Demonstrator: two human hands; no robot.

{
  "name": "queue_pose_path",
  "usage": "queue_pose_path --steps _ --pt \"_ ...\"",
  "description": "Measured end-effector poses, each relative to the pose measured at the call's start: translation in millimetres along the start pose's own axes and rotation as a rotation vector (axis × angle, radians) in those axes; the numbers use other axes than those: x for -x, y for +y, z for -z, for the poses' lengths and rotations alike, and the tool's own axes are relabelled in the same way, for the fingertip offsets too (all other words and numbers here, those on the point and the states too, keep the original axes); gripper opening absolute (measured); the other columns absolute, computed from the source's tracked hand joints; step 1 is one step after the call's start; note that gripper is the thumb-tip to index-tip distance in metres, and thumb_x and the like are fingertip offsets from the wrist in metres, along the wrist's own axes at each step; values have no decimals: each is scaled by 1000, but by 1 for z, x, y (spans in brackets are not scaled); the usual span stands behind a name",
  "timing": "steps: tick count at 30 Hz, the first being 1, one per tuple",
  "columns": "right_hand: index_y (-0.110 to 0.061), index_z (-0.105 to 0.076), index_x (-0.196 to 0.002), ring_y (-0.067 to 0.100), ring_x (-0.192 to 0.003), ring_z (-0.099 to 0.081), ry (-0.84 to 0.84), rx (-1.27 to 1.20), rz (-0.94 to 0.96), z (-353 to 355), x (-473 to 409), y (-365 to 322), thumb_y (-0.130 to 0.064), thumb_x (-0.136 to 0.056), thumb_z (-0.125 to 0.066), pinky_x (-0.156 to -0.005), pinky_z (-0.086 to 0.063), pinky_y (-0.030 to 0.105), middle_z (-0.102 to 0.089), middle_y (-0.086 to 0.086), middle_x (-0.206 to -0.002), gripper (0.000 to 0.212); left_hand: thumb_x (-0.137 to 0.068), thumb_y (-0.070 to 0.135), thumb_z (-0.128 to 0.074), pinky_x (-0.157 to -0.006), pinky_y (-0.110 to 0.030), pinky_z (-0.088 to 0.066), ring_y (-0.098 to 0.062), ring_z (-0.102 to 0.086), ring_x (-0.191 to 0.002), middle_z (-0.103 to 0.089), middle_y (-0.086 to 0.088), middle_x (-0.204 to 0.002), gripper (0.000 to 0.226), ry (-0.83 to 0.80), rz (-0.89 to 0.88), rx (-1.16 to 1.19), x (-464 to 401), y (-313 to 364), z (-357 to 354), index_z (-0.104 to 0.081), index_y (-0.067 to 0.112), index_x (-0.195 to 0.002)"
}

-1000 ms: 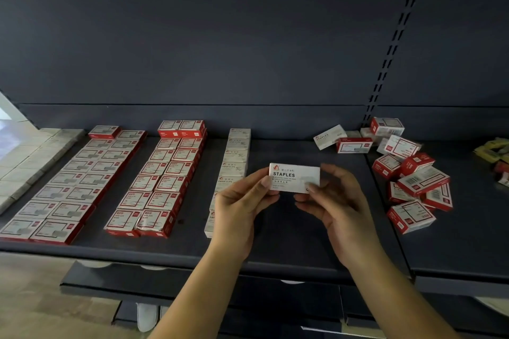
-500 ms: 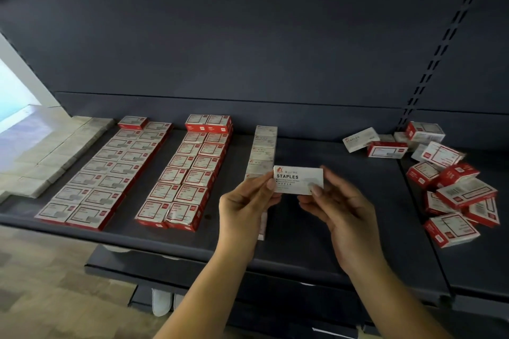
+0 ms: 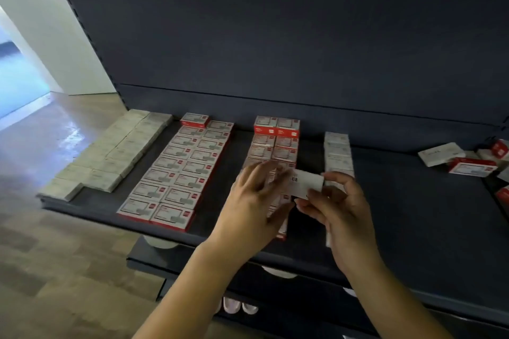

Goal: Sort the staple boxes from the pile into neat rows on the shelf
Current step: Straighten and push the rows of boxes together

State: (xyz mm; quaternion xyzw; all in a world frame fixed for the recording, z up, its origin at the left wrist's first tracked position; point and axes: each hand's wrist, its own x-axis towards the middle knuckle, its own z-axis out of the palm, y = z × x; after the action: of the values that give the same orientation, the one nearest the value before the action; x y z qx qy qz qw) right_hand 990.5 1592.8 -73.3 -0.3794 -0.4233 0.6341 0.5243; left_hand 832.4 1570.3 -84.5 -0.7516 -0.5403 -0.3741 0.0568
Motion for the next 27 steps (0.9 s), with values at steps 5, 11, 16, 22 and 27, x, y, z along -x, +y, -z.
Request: queue_pose_path --steps 5,11,16,22,27 --pt "-10 -51 -100 24 -84 -69 11 57 -67 -71 2 27 4 -82 -61 -67 -56 31 -67 11 -96 25 -83 35 -52 -92 -58 -45 -34 -38 -127 -48 -11 -131 45 -75 -48 -139 24 -59 39 -55 12 -121" --pt "-10 -53 -91 21 -73 -68 -67 162 -102 -147 3 58 5 -81 -63 -64 -57 29 -67 9 -82 20 -80 22 -46 -89 -43 -51 -25 -49 -112 -61 -9 -115 39 -106 -187 -114 46 -118 85 -52 14 -117" --pt "-12 -53 -92 18 -73 -67 -173 215 -165 -199 -1 80 1 -81 -65 -61 -55 27 -66 6 -84 21 -73 16 -53 -72 -35 -56 -19 -49 -97 -57 -2 -103 41 -145 -178 -100 62 -167 122 -53 18 -114" --pt "-29 -47 -116 -5 -94 -53 -218 812 162 -240 0 105 -29 -85 -64 -69 -44 7 -47 -19 -114 35 -81 18 -49 -71 -35 -55 -21 -53 -94 -60 -3 -102 37 -289 -130 -106 83 -228 166 -60 23 -116" --pt "-11 -50 -123 8 -104 -49 -257 1097 545 -255 -4 120 -16 -86 -62 -81 -38 6 -48 -3 -117 39 -76 15 -49 -74 -35 -55 -17 -49 -94 -61 -2 -98 36 -367 -54 -153 117 -275 187 -64 20 -108"
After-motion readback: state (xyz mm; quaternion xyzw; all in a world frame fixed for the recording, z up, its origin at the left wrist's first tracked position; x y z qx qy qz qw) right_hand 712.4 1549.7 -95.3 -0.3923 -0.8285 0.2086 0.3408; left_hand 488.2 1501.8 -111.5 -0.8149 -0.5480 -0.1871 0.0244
